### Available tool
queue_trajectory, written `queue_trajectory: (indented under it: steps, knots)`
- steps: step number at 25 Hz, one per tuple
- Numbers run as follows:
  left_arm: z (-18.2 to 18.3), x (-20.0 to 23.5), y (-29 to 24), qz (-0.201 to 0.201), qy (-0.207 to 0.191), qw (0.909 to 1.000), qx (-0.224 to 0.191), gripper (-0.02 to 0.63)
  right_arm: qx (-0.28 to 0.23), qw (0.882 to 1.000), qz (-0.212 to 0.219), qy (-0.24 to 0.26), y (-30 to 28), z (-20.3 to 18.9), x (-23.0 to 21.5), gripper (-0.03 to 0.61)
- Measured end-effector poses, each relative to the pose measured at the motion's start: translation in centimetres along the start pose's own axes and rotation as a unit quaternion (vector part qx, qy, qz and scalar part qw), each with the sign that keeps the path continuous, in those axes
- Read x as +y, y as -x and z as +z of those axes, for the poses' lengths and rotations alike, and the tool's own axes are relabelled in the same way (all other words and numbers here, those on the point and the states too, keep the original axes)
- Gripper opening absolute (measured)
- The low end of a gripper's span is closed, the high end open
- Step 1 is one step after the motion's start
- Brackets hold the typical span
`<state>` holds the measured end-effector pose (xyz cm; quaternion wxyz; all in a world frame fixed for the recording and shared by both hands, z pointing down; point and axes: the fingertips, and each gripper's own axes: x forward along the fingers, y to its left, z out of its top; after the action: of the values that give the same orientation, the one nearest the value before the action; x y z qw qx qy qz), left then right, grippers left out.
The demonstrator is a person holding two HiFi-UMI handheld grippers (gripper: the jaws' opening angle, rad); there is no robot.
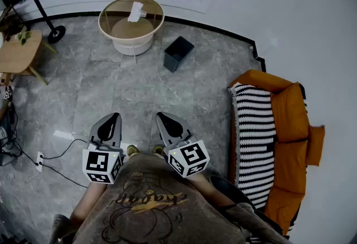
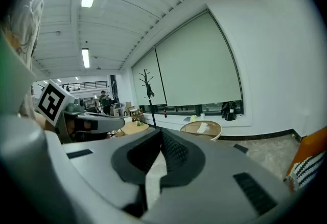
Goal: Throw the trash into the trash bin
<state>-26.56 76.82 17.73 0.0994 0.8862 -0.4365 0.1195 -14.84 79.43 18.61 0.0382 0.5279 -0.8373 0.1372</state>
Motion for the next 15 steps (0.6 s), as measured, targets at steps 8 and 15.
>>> queue_trajectory:
  steps: [8, 15]
  knots:
    - [-0.6, 1.0, 0.3, -0.005, 0.003, 1.0000, 0.004, 0.018, -0.009, 1.000, 0.001, -0.013, -0.5, -0.3, 0.8, 0.018]
    - [-1.1, 2.9, 0.8, -0.015, -0.001, 0.9998, 0.009, 0.019, -0.023, 1.000, 0.003, -0.016, -1.3, -0.2, 2.2, 0.018]
